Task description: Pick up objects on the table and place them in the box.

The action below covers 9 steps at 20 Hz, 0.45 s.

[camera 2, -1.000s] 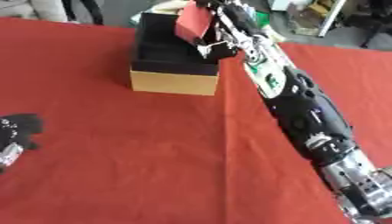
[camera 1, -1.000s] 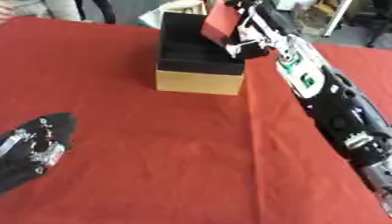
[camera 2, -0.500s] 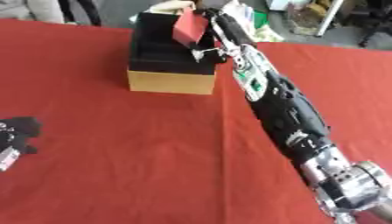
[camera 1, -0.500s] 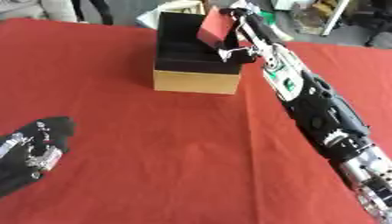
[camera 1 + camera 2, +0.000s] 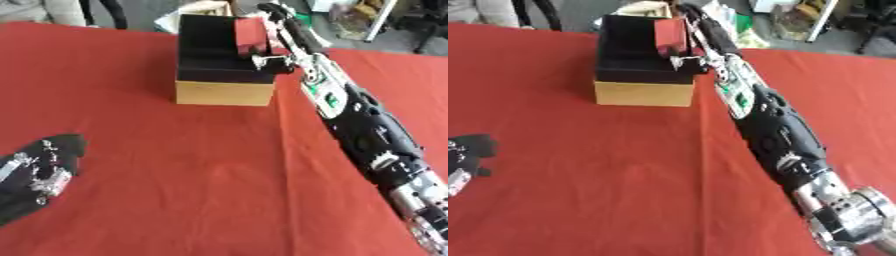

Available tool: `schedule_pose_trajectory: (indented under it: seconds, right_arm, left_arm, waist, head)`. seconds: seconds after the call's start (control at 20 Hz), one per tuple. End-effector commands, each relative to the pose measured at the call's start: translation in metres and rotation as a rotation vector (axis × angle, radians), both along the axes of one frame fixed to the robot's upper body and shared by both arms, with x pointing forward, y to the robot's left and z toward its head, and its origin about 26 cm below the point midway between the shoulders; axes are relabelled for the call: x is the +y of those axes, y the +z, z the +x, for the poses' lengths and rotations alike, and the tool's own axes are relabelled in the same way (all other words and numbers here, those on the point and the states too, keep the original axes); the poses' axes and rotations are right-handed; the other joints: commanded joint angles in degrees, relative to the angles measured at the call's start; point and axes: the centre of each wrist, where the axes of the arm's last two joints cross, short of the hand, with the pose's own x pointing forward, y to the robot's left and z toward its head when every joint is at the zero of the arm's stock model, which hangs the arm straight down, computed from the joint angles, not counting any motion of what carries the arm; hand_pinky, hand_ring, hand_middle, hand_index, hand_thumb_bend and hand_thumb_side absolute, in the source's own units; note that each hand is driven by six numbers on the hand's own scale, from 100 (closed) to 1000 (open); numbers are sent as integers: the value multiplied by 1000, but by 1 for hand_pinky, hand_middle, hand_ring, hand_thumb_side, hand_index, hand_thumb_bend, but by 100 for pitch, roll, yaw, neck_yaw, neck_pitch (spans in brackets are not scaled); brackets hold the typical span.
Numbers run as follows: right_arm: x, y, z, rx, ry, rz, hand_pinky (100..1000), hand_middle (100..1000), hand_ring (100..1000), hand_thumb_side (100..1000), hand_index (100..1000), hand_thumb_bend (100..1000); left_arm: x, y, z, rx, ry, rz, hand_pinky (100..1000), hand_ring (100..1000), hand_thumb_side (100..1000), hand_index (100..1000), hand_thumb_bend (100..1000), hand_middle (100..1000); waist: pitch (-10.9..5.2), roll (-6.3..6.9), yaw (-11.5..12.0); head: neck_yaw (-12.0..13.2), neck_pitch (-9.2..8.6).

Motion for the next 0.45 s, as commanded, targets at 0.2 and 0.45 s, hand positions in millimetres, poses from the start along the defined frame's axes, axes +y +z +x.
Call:
schedule_pose_trajectory:
  seconds: [0.2,0.45]
  right_arm:
    - [-5,25,-4,-69,19,-39,854,972,987,203,983,426]
    - [-7,39,-13,-108,46,9,834,956,974,177,978,378]
  left_arm:
    - [0,7,0,-23,-3,-1,741,867,412,880,100,804]
    - [1,6,0,-21,5,-1,741,867,415,881,100,804]
  waist:
    - [-93,29,-4]
    - [-104,3,-8]
  head:
    - [19,-55]
    - [74,-74]
